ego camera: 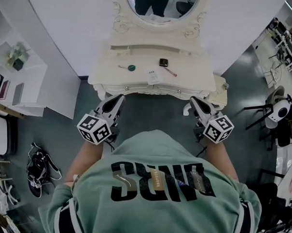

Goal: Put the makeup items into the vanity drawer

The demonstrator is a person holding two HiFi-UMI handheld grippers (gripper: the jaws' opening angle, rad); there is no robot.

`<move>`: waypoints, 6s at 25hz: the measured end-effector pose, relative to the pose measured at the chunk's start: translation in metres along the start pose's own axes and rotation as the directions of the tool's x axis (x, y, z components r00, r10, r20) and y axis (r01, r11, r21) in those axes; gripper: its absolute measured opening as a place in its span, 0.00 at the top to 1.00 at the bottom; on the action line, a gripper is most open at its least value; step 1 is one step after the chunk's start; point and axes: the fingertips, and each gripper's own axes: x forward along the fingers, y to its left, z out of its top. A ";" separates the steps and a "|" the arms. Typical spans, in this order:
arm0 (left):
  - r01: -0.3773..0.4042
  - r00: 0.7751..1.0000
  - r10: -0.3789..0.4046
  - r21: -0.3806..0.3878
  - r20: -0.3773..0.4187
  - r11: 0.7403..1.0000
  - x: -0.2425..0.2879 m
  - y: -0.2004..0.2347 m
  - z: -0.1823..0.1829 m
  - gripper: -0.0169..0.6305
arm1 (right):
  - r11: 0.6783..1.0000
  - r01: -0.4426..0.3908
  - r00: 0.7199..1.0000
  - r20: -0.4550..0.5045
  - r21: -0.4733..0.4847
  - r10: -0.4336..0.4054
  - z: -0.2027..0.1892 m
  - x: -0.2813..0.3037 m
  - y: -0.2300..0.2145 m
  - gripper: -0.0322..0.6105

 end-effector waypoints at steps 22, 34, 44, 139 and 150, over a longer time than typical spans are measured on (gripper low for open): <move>-0.006 1.000 0.007 0.014 -0.025 1.000 0.050 -0.045 -0.005 0.98 | 1.000 -0.015 1.000 0.016 -0.012 0.015 0.018 -0.038 -0.030 0.94; -0.062 0.997 0.061 -0.002 -0.051 0.998 0.099 -0.085 -0.027 0.98 | 0.992 -0.122 0.992 -0.031 -0.028 0.121 0.007 -0.059 -0.069 0.94; -0.012 1.000 0.011 -0.049 -0.013 0.999 0.114 0.044 0.001 0.98 | 0.996 -0.083 0.996 -0.036 -0.035 0.081 0.004 0.064 -0.065 0.94; -0.020 0.942 -0.042 -0.179 -0.332 0.984 0.209 0.226 -0.100 0.98 | 0.975 0.154 0.503 -0.836 -0.160 -0.217 -0.274 0.303 -0.218 0.65; -0.021 0.943 -0.042 -0.183 -0.329 0.983 0.210 0.223 -0.097 0.98 | 0.986 0.118 0.533 -0.830 -0.118 -0.163 -0.272 0.306 -0.210 0.93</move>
